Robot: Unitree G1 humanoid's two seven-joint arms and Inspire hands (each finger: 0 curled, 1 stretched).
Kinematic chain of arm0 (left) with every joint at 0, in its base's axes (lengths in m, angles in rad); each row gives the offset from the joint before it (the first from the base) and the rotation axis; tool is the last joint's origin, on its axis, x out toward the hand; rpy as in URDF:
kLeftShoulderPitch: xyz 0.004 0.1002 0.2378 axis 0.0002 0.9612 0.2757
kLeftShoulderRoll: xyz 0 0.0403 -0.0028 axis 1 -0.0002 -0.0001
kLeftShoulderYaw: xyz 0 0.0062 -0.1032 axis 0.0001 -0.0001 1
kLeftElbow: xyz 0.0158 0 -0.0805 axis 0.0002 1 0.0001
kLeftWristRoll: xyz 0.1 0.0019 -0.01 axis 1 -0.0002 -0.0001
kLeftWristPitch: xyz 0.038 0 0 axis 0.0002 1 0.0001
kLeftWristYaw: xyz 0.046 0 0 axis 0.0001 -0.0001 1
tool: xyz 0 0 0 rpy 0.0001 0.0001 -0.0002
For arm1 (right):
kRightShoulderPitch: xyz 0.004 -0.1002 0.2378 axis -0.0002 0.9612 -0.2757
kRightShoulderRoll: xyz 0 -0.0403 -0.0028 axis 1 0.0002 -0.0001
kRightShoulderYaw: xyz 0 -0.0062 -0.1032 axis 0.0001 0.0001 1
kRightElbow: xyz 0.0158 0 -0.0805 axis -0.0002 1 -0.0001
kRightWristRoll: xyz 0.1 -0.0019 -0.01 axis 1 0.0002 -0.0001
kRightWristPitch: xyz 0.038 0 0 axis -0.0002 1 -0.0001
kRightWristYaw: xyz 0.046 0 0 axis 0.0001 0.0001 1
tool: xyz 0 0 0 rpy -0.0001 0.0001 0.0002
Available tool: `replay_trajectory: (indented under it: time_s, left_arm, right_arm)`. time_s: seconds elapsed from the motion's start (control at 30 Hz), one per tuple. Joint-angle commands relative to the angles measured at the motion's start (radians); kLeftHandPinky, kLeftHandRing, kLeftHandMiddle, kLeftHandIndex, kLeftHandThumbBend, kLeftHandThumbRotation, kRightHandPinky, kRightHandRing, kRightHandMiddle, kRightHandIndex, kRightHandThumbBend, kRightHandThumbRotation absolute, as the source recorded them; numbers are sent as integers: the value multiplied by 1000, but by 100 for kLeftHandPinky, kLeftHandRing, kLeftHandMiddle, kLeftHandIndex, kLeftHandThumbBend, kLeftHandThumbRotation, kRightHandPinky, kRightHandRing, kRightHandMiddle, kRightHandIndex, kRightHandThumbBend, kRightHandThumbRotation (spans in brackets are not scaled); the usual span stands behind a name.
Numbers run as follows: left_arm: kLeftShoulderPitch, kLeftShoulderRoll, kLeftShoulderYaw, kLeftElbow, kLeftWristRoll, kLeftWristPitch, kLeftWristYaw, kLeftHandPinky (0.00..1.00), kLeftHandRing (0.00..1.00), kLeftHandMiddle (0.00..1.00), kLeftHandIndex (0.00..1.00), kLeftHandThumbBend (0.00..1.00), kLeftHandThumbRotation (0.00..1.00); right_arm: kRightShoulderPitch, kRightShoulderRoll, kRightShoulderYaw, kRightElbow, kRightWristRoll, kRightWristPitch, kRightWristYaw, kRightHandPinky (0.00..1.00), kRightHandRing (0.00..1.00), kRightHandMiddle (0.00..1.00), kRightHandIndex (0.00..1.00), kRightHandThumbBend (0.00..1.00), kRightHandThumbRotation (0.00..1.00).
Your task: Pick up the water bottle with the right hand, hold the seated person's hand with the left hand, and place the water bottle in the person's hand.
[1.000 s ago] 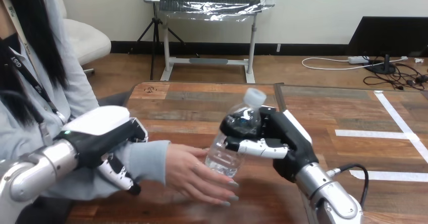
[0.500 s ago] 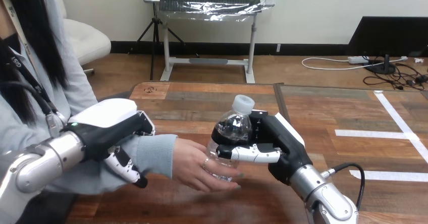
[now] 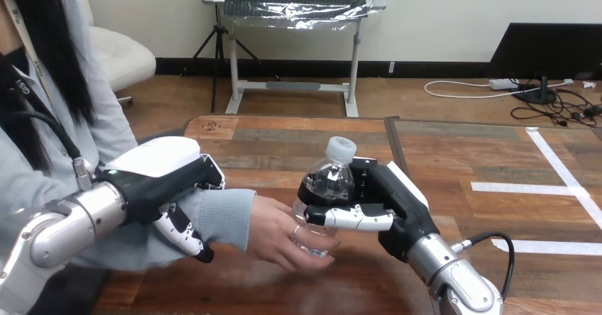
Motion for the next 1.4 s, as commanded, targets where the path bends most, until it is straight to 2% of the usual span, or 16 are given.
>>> replay_trajectory:
  time_s: [0.0,0.3,0.73,1.37]
  left_arm:
    - [-226,-17,37,-110,-35,-24,27,19,25,31,31,83,0]
    - [-230,-27,38,-118,-38,-25,27,20,26,32,32,83,0]
    - [-224,-27,39,-127,-40,-14,21,21,26,33,32,84,0]
    - [-209,-25,41,-106,-46,-29,30,22,27,33,32,85,0]
  right_arm:
    - [-153,40,11,-32,3,-70,-9,28,32,41,45,82,0]
    - [-146,52,23,-36,-14,-83,-24,28,33,41,45,82,0]
    - [-140,70,24,-36,-7,-78,-24,28,33,40,45,81,0]
    - [-145,64,29,-26,-25,-93,-57,29,34,41,46,82,0]
